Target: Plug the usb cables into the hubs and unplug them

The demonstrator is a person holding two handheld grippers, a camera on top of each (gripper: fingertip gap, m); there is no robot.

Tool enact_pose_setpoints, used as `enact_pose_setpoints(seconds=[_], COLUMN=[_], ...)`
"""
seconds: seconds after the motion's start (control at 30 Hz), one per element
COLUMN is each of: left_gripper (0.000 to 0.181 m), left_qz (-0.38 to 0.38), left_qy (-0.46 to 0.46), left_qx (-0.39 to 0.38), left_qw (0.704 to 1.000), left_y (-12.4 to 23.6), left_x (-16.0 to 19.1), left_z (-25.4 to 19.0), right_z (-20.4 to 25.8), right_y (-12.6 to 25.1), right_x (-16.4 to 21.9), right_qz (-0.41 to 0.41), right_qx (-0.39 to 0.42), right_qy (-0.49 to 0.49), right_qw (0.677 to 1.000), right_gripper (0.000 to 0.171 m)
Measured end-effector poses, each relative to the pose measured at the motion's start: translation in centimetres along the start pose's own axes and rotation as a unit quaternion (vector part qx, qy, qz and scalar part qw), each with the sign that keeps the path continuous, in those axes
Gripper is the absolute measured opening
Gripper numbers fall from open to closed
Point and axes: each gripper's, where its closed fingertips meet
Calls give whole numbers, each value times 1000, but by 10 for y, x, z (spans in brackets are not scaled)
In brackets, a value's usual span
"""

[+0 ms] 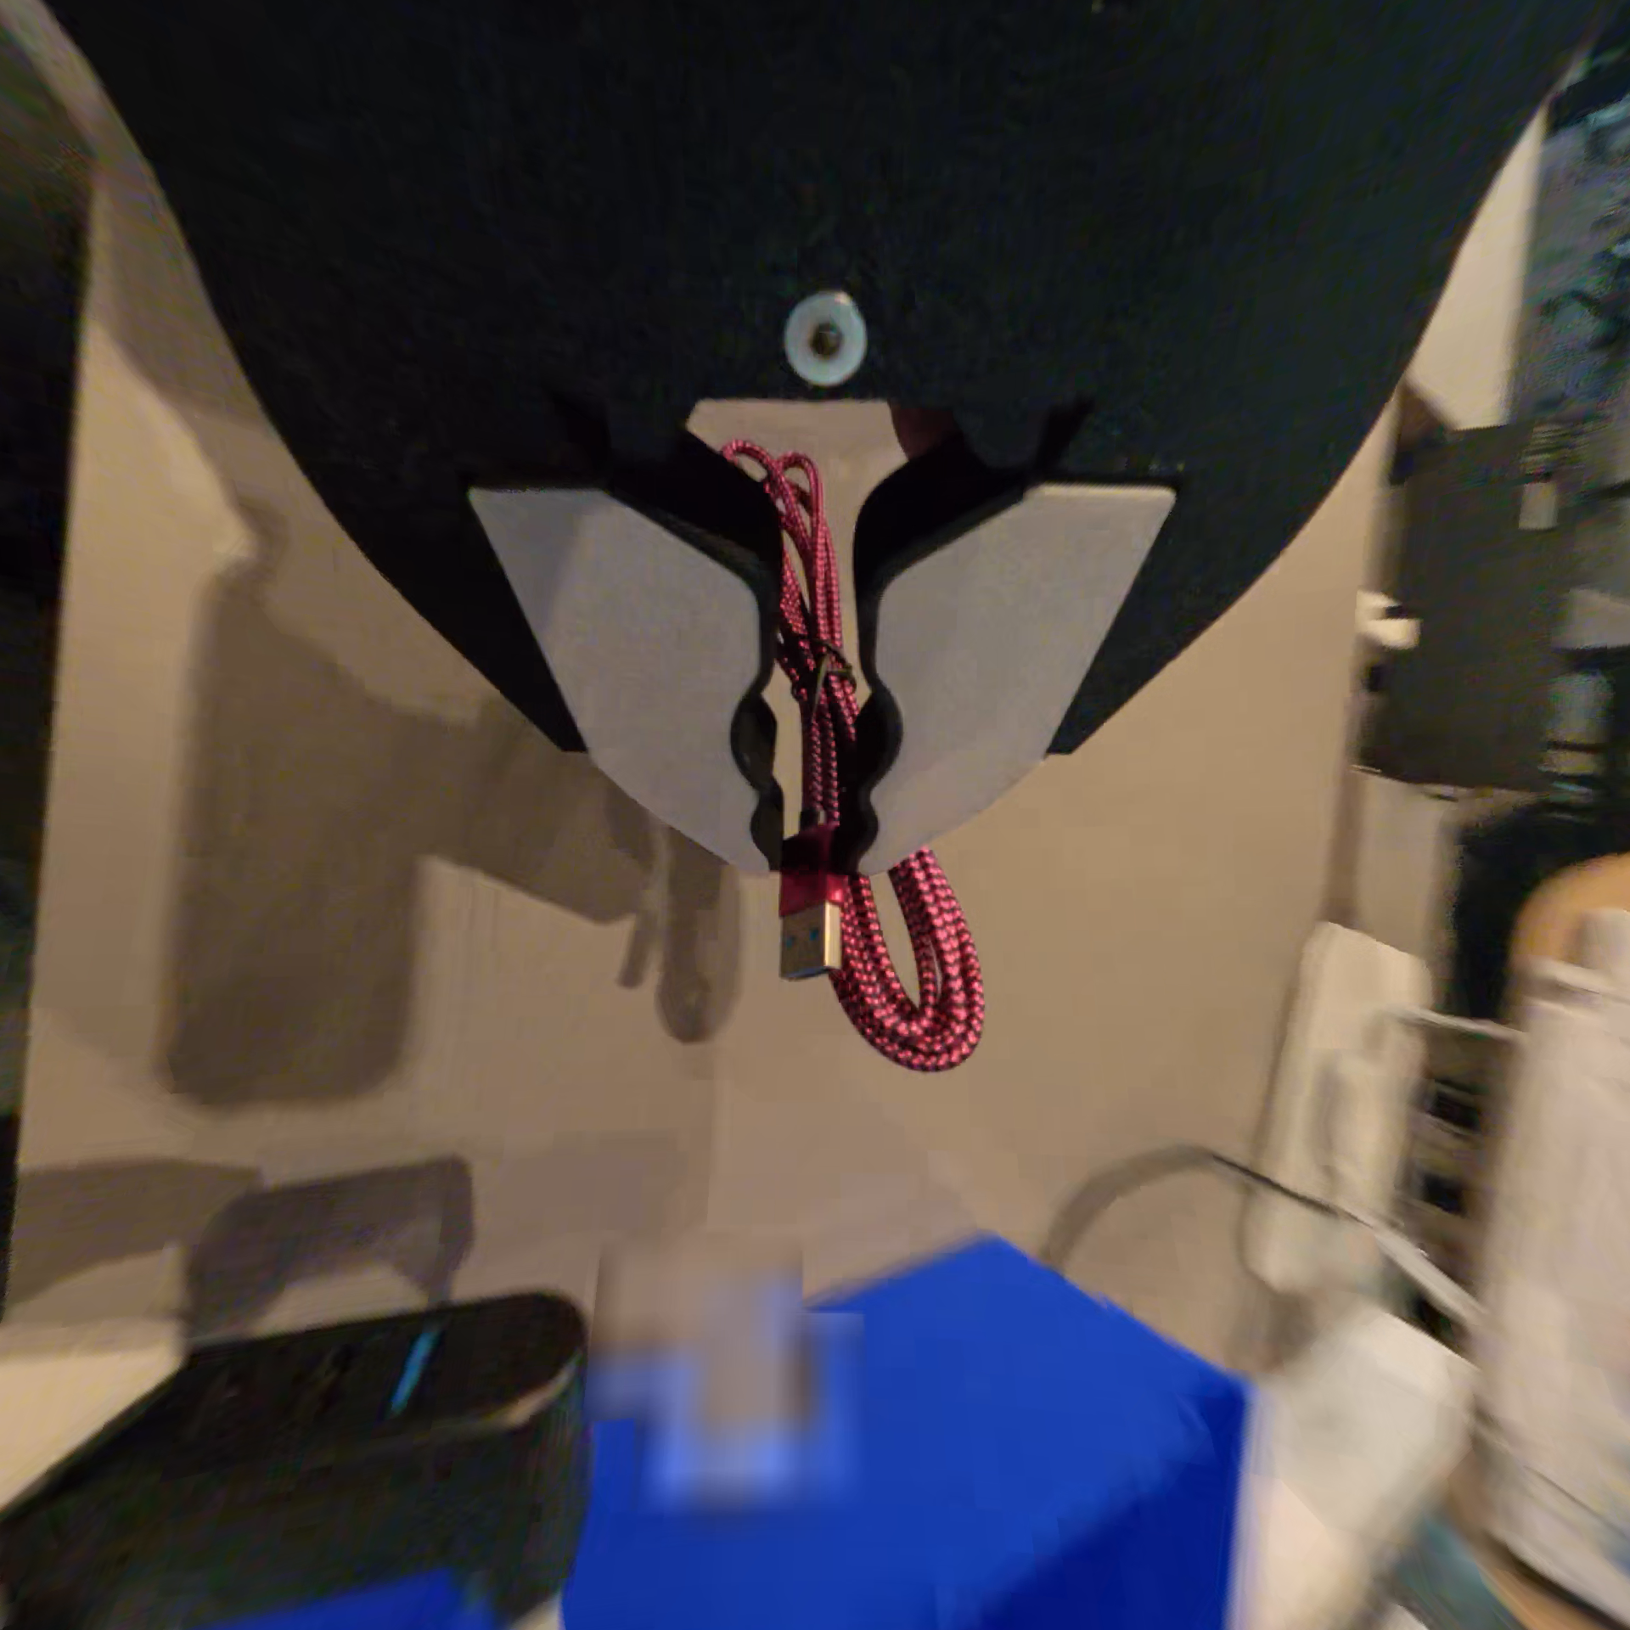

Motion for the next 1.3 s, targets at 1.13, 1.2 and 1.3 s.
enact_pose_setpoints(seconds=[1.13, 1.2, 1.3], left_gripper=[12, 12, 12], left_qz=[-41, -42, -42], left_qy=[-70, -72, -74], left_qx=[-314, -315, -317], left_qw=[946, 945, 944], left_y=[76, 75, 74], left_x=[-92, -95, -96], left_z=[-2, -3, -3], right_z=[9, 9, 9], right_y=[33, 32, 33], right_x=[-64, -64, -64], right_qz=[-155, -155, -155], right_qx=[119, 121, 124], right_qy=[158, 161, 163], right_qw=[968, 967, 966], right_gripper=[20, 20, 20])
Point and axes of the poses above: each gripper's, where its closed fingertips meet, y back along the fingers, x out of its underside, z = x × y across the jaws, and after that the axes turned 2 degrees about -y, right-handed
